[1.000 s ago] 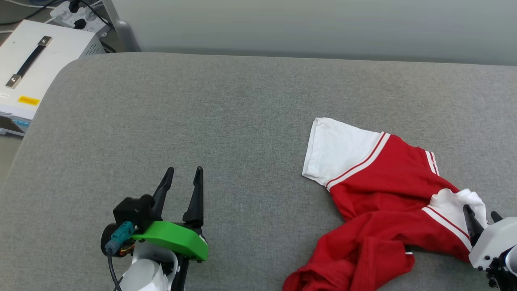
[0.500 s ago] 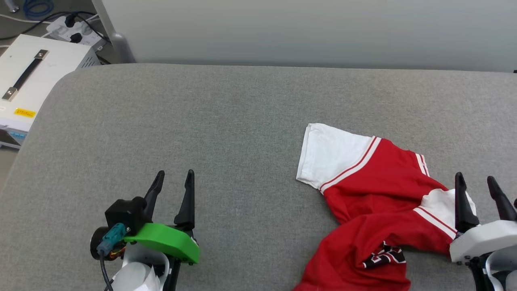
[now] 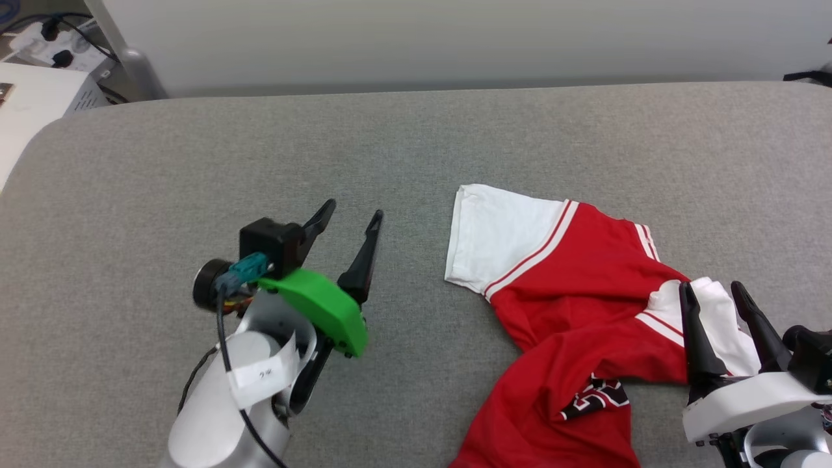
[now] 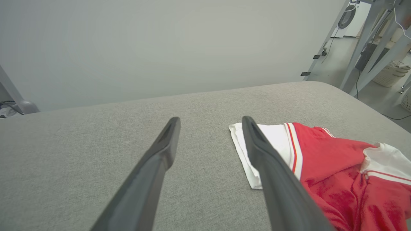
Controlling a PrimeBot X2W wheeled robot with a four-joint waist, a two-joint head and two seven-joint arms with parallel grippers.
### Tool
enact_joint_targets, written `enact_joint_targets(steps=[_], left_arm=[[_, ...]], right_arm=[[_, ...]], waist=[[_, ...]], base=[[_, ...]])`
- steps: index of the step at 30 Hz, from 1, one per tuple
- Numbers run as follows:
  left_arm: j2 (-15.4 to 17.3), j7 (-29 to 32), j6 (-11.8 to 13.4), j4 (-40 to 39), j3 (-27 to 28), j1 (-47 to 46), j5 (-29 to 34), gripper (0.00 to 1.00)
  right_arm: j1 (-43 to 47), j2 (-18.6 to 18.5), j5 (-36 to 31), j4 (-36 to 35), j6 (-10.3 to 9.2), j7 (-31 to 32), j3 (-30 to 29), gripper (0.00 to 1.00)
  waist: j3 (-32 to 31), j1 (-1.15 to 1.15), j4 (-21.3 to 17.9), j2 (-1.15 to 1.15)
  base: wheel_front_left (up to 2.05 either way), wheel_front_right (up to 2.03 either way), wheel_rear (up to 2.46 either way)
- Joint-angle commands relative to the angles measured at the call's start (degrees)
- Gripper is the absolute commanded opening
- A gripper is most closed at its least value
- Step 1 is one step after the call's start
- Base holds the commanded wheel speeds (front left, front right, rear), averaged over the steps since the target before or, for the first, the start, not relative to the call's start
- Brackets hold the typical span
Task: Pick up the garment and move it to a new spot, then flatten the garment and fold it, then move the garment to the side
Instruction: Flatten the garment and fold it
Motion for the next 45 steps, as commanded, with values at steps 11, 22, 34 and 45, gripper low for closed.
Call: enact_joint_targets(steps=[11,22,34,45], left_arm=[[-1.57,16.33,-2.91,10.85,-11.08,-18.70,-0.93,1.00],[1.72,27.52,-3.07,24.63,-19.83,-29.68,-6.19,1.00],[2.46,42.03,-3.08,33.02,-29.61,-31.09,-11.53,0.00],[7.17,24.36,0.37,30.74,-26.67,-32.04,-9.56,0.00]], right_arm=[[-3.43,0.06,2.43,-0.43,-0.04,-1.93,2.89,1.00],[-6.00,0.07,4.58,2.06,-0.04,-5.13,6.01,1.00],[-7.17,0.07,6.25,4.72,-0.04,-6.58,7.49,1.00],[-6.36,0.07,6.31,4.97,-0.04,-5.49,4.94,1.00]], waist=[[9.19,0.00,-8.36,0.00],[13.99,0.00,-13.36,0.00],[14.54,0.00,-13.32,0.00],[11.68,0.00,-10.24,0.00]], base=[[0.00,0.00,0.00],[0.00,0.00,0.00],[0.00,0.00,0.00],[0.00,0.00,0.00]])
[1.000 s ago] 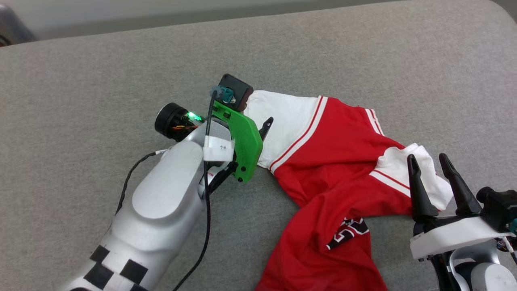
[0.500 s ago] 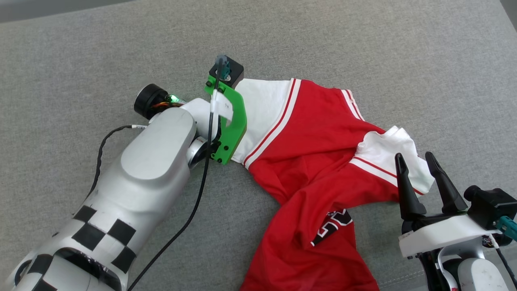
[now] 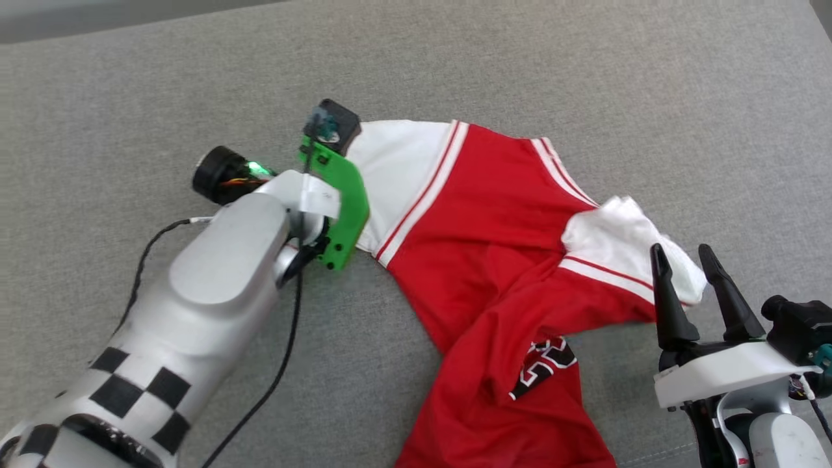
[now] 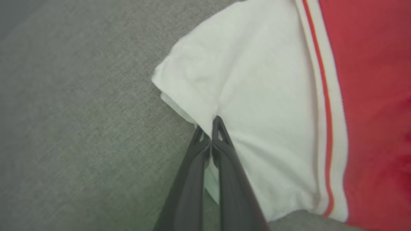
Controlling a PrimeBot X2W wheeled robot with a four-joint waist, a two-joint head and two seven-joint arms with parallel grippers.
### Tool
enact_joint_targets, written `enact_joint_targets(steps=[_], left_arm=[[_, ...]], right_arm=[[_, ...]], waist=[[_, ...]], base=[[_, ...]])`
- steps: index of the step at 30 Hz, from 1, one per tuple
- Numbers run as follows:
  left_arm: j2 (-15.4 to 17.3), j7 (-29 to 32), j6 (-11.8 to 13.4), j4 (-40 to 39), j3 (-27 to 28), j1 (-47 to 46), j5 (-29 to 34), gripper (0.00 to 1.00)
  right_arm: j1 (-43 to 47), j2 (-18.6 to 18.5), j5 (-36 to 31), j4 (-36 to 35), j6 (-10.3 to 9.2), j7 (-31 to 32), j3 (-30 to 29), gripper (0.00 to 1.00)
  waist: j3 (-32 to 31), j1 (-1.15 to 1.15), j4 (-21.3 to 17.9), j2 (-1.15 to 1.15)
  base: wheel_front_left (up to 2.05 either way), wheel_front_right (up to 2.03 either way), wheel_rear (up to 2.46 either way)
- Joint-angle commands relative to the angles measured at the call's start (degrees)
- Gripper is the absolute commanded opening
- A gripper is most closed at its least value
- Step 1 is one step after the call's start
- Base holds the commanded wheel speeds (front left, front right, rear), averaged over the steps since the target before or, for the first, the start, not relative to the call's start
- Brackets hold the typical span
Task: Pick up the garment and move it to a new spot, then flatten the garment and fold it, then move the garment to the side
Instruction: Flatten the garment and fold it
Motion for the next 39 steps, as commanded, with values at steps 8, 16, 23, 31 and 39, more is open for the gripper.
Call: enact_joint_targets(steps=[8,16,23,31,39], left_arm=[[8.44,-6.64,5.19,-10.52,5.26,7.00,-1.38,0.00],[13.30,-10.15,12.80,-23.47,10.82,20.68,-6.28,0.00],[13.75,-13.02,18.18,-27.85,14.90,35.22,-12.60,0.00],[10.58,-16.93,18.98,-26.98,15.07,42.17,-15.11,0.00],[9.29,-27.74,20.09,-26.37,16.66,42.71,-11.76,1.00]], right_arm=[[1.17,-0.06,-0.51,-1.17,-0.04,2.06,-3.69,1.00],[1.60,-0.06,-0.74,-0.79,-0.04,4.01,-6.86,1.00],[2.43,-0.06,-0.93,-0.64,-0.04,5.18,-7.93,1.00],[3.48,-0.06,-1.18,-0.91,-0.04,6.51,-8.60,1.00],[4.76,-0.06,-2.13,-1.79,-0.04,8.45,-8.54,1.00]], waist=[[-4.25,0.00,5.60,0.00],[-6.02,0.00,8.41,0.00],[-7.89,0.00,9.43,0.00],[-9.37,0.00,10.48,0.00],[-12.35,0.00,10.95,0.00]], base=[[0.00,0.00,0.00],[0.00,0.00,0.00],[0.00,0.00,0.00],[0.00,0.00,0.00],[0.00,0.00,0.00]])
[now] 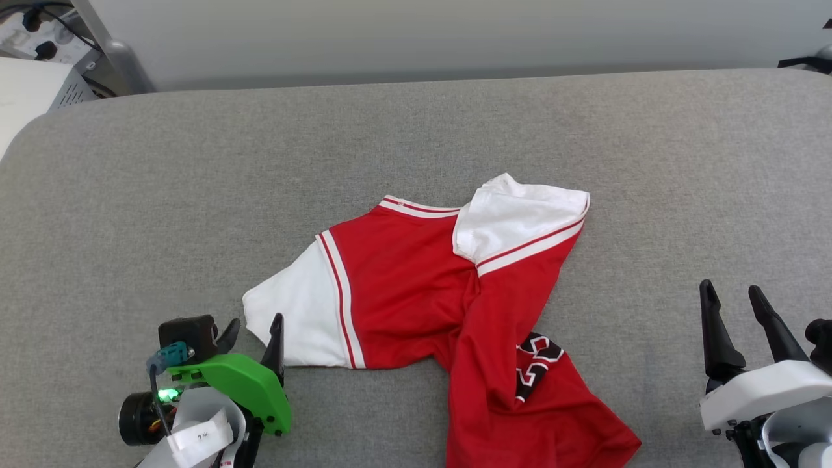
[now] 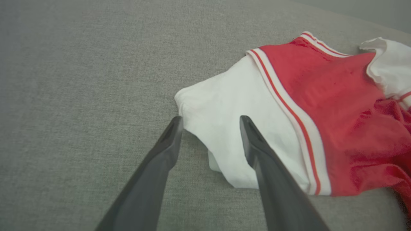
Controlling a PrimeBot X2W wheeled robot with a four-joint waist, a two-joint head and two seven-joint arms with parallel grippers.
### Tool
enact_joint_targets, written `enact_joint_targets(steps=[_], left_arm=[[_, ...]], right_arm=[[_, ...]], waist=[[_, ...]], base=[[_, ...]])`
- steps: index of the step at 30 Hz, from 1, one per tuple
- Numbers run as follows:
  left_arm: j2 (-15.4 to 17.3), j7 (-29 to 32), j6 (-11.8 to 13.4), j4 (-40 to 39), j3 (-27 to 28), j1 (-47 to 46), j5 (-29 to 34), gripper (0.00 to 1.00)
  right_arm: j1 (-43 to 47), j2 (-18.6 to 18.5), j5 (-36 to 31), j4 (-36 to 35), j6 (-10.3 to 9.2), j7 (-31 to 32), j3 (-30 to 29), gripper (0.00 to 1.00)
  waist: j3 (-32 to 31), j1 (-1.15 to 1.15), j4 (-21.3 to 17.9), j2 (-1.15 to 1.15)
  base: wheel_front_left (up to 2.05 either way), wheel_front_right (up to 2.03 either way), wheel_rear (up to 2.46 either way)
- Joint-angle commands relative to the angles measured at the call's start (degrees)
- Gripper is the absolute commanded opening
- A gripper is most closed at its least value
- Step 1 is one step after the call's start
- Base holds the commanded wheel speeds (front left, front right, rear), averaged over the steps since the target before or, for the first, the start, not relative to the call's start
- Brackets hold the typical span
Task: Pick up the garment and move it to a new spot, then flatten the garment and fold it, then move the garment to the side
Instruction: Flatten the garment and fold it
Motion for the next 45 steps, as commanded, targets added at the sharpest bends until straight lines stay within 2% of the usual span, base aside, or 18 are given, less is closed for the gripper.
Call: enact_joint_targets(steps=[1,5,8,14,21,26,33,39,45], left_arm=[[-0.18,-2.05,0.30,-0.22,0.51,0.83,1.02,1.00],[-0.51,-8.70,0.78,-1.97,2.38,1.09,2.70,1.00],[-0.66,-10.55,1.03,-4.22,3.41,1.12,4.20,1.00],[-1.25,-11.63,1.52,-9.99,5.39,2.22,7.22,1.00],[-2.30,-11.77,2.59,-15.23,6.06,4.52,9.76,1.00],[-3.38,-11.78,2.19,-16.67,5.33,4.14,10.56,1.00],[-5.91,-11.79,0.29,-16.43,4.54,1.64,11.47,1.00],[-8.60,-11.80,-1.83,-15.53,5.14,-0.11,12.73,1.00],[-10.62,-11.80,-4.14,-14.18,6.09,-1.33,14.43,1.00]], right_arm=[[0.88,-0.08,-0.13,-0.39,-0.04,0.30,-0.05,1.00],[1.45,-0.08,0.11,-0.59,-0.04,1.38,0.19,1.00],[1.62,-0.08,0.36,-0.58,-0.04,1.99,0.16,1.00],[1.59,-0.08,1.07,0.76,-0.04,3.42,0.00,1.00],[-3.62,-0.82,1.05,7.85,-0.04,8.40,1.09,1.00],[-11.99,-4.05,3.62,13.23,-0.04,15.21,6.03,1.00],[-24.62,-9.34,7.20,20.68,-0.04,27.03,15.16,1.00],[-33.65,-11.98,9.10,26.02,-0.04,31.76,21.80,1.00],[-40.88,-13.81,9.82,31.60,-0.04,34.03,27.36,1.00]], waist=[[-1.09,0.00,0.34,0.00],[-1.97,0.00,0.82,0.00],[-2.26,0.00,1.35,0.00],[-2.84,0.00,2.38,0.00],[-2.90,0.00,3.74,0.00],[-2.03,0.00,5.95,0.00],[0.95,0.00,10.89,0.00],[3.49,0.00,14.36,0.00],[5.69,0.00,16.14,0.00]], base=[[0.00,0.00,0.00],[0.00,0.00,0.00],[0.00,0.00,0.00],[0.00,0.00,0.00],[0.00,0.00,0.00],[0.00,0.00,0.00],[0.00,0.00,0.00],[0.00,0.00,0.00],[0.00,0.00,0.00]])
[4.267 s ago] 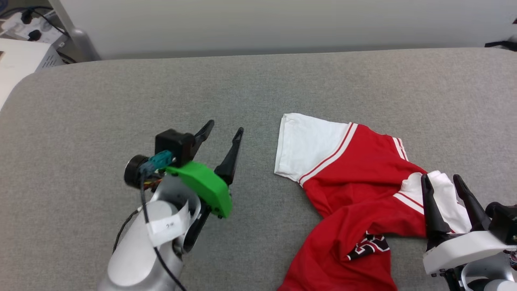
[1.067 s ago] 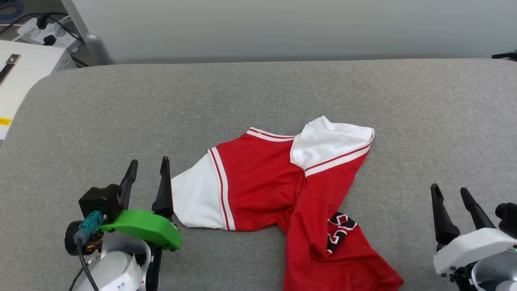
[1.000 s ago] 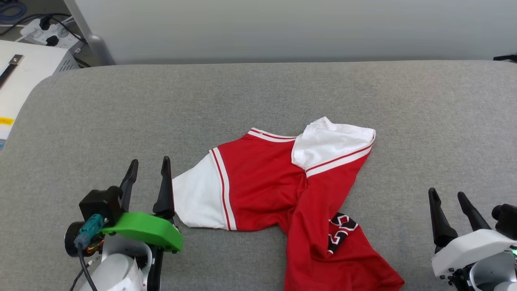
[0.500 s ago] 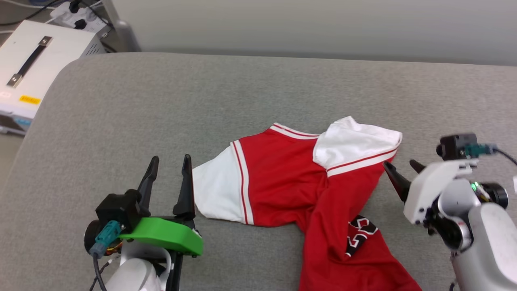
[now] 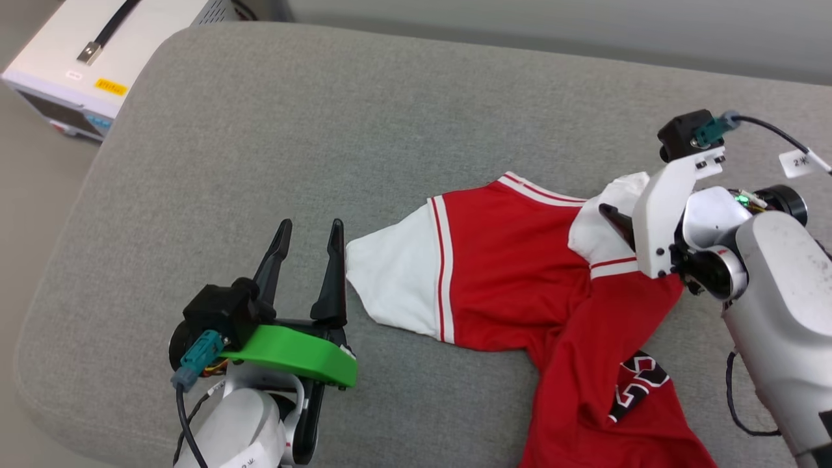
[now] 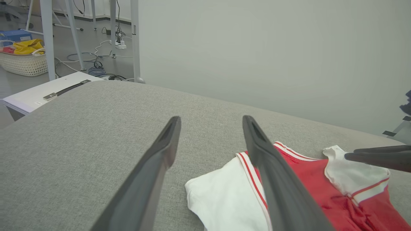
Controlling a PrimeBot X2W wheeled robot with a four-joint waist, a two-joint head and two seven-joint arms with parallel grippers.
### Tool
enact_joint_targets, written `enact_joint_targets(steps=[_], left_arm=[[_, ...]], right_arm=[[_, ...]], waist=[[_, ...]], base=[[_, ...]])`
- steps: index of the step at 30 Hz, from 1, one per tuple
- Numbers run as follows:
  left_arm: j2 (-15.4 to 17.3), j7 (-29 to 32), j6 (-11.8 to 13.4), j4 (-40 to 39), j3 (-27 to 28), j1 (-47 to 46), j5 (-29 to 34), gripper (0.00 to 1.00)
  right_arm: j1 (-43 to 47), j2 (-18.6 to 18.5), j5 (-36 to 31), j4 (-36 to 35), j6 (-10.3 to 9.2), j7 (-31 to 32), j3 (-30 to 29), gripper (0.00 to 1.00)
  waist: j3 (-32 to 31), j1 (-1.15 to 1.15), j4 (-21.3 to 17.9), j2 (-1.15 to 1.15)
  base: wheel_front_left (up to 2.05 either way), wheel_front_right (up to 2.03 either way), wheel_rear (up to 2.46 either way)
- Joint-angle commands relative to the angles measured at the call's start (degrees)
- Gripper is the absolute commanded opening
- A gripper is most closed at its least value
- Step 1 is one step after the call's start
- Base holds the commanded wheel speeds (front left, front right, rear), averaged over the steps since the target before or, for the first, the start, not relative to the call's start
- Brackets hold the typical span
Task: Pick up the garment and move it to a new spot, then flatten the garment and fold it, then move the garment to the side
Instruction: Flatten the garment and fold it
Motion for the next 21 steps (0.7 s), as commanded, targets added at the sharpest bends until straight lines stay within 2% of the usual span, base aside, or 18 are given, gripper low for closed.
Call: enact_joint_targets(steps=[1,8,9,10,11,21], left_arm=[[-0.49,-0.32,-0.64,0.41,0.40,-1.01,0.71,1.00],[-2.39,-0.32,-2.65,2.03,1.71,-1.25,2.28,1.00],[-2.62,-0.32,-2.87,2.22,1.88,-1.19,2.40,1.00],[-2.84,-0.32,-3.11,2.51,2.09,-1.10,2.55,1.00],[-2.99,-0.32,-3.28,2.63,2.30,-1.05,2.69,1.00],[-3.56,-0.32,-4.32,3.63,4.38,0.22,4.31,1.00]], right_arm=[[-1.73,-0.67,0.02,1.38,-0.04,0.22,0.99,1.00],[-5.67,-1.53,1.99,7.92,-0.04,1.42,5.72,1.00],[-5.82,-1.48,2.65,8.42,-0.04,1.55,5.97,0.51],[-6.01,-1.53,3.24,8.74,-0.04,1.49,6.36,0.17],[-6.23,-1.74,3.37,8.77,-0.04,1.20,6.76,0.00],[-6.35,-5.01,5.33,4.01,-0.04,-3.49,6.83,0.00]], waist=[[2.01,0.00,1.74,0.00],[3.02,0.00,2.04,0.00],[3.06,0.00,1.98,0.00],[3.07,0.00,1.87,0.00],[3.09,0.00,1.76,0.00],[0.89,0.00,-0.87,0.00]], base=[[0.00,0.00,0.00],[0.00,0.00,0.00],[0.00,0.00,0.00],[0.00,0.00,0.00],[0.00,0.00,0.00],[0.00,0.00,0.00]])
